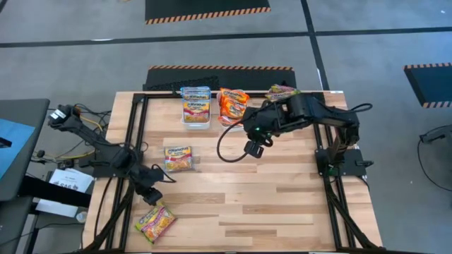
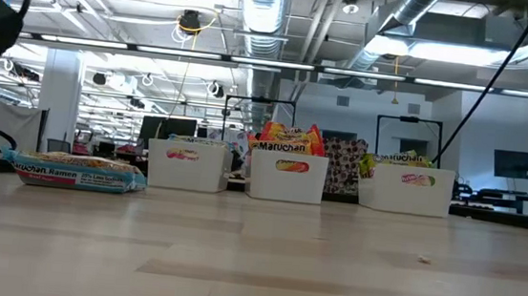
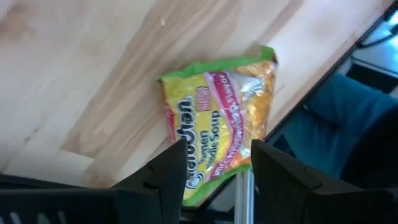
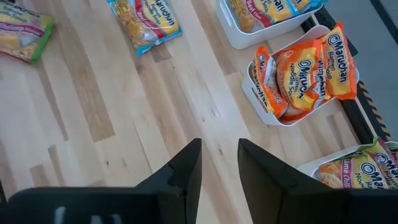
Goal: Sort Maruchan noodles
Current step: Put the green noodle pack into the right white bin
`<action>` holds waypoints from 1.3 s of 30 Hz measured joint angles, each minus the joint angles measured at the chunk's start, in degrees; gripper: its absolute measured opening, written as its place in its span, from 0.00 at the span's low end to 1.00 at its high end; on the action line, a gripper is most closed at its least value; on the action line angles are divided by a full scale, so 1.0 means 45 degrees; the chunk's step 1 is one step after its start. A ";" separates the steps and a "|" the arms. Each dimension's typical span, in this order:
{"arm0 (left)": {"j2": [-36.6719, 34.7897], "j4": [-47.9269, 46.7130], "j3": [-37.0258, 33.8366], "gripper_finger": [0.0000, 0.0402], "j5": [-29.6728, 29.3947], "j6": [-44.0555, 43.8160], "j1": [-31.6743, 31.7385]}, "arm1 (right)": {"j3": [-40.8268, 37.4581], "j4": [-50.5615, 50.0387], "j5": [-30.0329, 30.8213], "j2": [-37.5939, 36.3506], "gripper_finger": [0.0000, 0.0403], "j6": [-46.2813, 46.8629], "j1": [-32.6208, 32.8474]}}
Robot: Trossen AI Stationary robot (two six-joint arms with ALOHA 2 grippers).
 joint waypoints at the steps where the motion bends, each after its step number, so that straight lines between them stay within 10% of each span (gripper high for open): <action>1: 0.0062 -0.0008 -0.0003 0.40 -0.0100 -0.0153 -0.0163 | 0.0000 -0.0008 -0.0054 -0.0005 0.32 0.0000 0.0000; 31: 0.6962 0.6361 0.0016 0.40 0.0976 -0.0772 -0.2204 | 0.0000 -0.0009 -0.0396 -0.0010 0.32 -0.0106 0.0049; 39: 0.8242 0.8961 0.0029 0.13 0.1179 -0.0724 -0.2208 | 0.0000 -0.0009 -0.0375 -0.0010 0.32 -0.0106 0.0049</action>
